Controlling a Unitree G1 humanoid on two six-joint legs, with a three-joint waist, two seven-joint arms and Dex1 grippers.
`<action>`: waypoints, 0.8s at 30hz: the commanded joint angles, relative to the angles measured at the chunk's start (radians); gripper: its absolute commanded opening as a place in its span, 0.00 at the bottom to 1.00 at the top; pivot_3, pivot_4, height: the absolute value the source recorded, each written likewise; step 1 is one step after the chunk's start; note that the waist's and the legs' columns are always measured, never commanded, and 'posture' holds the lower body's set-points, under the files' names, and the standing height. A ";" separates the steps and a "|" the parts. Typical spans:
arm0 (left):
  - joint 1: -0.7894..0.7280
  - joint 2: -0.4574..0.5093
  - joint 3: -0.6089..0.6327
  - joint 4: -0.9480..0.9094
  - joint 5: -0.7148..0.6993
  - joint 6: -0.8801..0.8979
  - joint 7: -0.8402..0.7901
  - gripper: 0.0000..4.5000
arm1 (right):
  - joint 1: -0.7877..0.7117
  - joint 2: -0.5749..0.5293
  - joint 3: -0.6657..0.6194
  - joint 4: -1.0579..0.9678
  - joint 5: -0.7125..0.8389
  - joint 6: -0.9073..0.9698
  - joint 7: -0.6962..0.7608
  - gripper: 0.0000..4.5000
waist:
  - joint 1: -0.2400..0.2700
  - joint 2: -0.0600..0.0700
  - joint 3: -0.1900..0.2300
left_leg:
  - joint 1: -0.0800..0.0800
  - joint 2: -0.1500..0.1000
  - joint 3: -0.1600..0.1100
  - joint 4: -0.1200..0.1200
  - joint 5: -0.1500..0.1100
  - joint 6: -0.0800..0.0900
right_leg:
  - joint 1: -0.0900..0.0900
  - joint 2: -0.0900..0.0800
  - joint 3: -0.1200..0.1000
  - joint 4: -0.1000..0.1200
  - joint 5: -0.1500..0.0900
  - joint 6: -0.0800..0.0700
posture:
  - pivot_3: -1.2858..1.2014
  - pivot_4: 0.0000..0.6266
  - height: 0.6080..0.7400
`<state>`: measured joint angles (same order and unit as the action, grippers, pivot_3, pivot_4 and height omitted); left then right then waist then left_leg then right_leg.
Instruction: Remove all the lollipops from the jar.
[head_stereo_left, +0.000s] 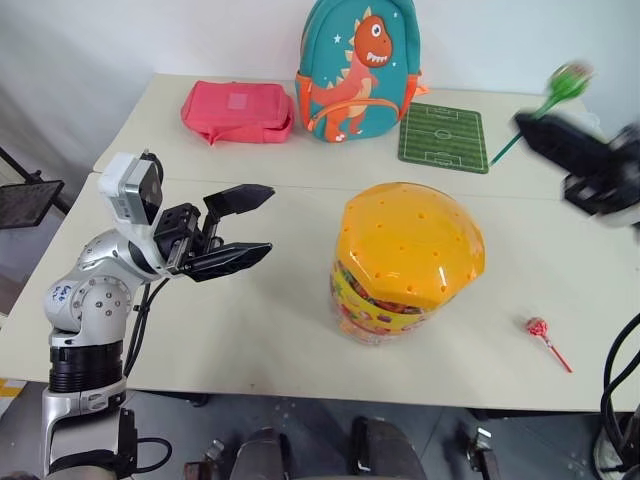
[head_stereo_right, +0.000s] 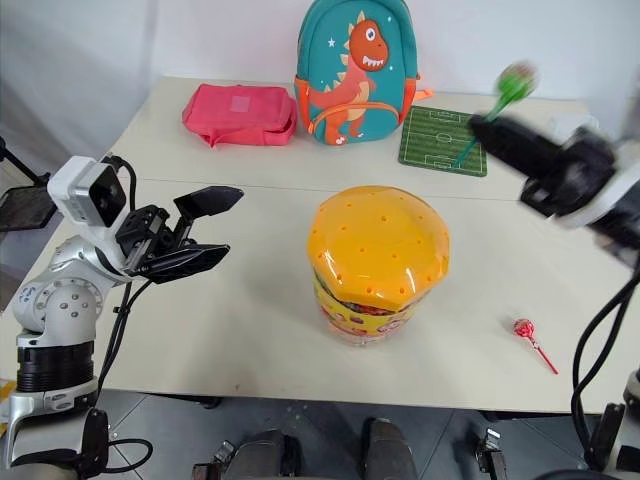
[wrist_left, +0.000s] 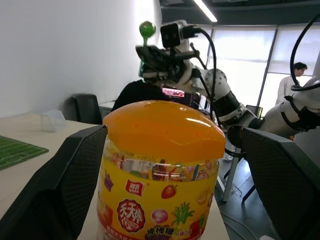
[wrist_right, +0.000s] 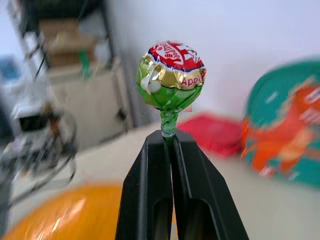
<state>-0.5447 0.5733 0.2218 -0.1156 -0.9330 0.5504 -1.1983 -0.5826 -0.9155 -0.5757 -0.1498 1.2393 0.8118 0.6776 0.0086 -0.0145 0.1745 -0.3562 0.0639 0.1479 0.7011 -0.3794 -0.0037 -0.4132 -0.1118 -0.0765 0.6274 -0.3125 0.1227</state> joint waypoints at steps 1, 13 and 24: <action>-0.026 0.013 -0.026 -0.045 0.014 -0.026 -0.049 1.00 | 0.066 -0.120 -0.098 0.112 -0.069 0.060 -0.045 0.01 | 0.003 0.000 0.000 | 0.000 0.000 0.000 0.000 0.000 0.000 | 0.000 0.000 0.000 0.000 0.000 0.000 | 0.52 0.24 1.00; 0.026 0.075 -0.133 0.029 0.211 -0.207 -0.238 1.00 | 0.671 -0.330 -0.031 0.207 -0.637 0.033 0.027 0.01 | -0.008 0.003 0.000 | 0.002 0.000 0.005 0.000 0.000 0.000 | 0.000 0.000 0.002 -0.003 0.000 0.000 | 0.52 0.24 1.00; 0.083 0.087 -0.114 0.012 0.232 -0.211 -0.198 1.00 | 0.603 -0.197 0.197 0.368 -0.848 -0.067 -0.013 0.05 | -0.011 0.005 0.000 | 0.002 0.000 0.005 -0.001 0.001 -0.001 | 0.000 0.000 0.001 -0.002 0.000 0.000 | 0.52 0.24 1.00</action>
<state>-0.4659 0.6439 0.0794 -0.0711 -0.7004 0.3550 -1.4012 0.0284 -1.1185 -0.3679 0.2106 0.4039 0.7527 0.6517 -0.0020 -0.0090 0.1745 -0.3543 0.0645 0.1527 0.7007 -0.3788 -0.0042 -0.4131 -0.1112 -0.0750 0.6259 -0.3123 0.1231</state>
